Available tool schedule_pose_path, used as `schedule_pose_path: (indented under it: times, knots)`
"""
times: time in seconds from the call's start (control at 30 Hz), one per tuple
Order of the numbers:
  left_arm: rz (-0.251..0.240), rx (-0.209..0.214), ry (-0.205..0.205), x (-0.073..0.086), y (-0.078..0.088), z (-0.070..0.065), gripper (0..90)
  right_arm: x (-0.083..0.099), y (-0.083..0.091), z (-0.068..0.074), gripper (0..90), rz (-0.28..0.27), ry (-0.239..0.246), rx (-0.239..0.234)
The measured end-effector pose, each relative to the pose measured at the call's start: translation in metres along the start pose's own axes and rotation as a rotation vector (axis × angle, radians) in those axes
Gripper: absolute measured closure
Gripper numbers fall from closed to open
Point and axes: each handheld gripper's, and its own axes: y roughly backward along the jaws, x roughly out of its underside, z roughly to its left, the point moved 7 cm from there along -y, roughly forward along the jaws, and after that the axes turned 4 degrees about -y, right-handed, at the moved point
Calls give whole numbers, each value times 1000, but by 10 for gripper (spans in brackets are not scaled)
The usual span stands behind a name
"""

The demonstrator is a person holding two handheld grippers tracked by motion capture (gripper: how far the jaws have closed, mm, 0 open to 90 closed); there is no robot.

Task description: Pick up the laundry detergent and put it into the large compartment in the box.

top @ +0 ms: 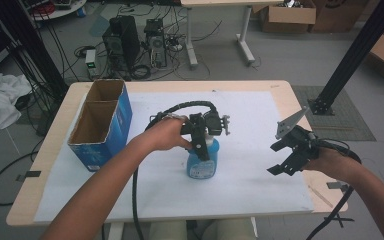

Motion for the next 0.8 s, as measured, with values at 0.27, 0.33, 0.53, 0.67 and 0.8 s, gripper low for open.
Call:
schedule_pose_path:
  times: [0.27,0.33,0.53,0.67,0.8]
  knots:
    - [-5,1,-6,0,0,-1,372,0,-1,0,181,1,1,-3]
    - [-5,1,-12,0,1,-1,375,0,0,0,182,0,2,-3]
    - [-5,8,-4,2,2,0,377,0,-1,0,182,1,1,-3]
    - [-1,11,28,5,6,1,378,-1,-1,1,182,-1,3,-4]
    - [-6,-4,77,7,22,2,379,0,-1,1,182,1,1,-6]
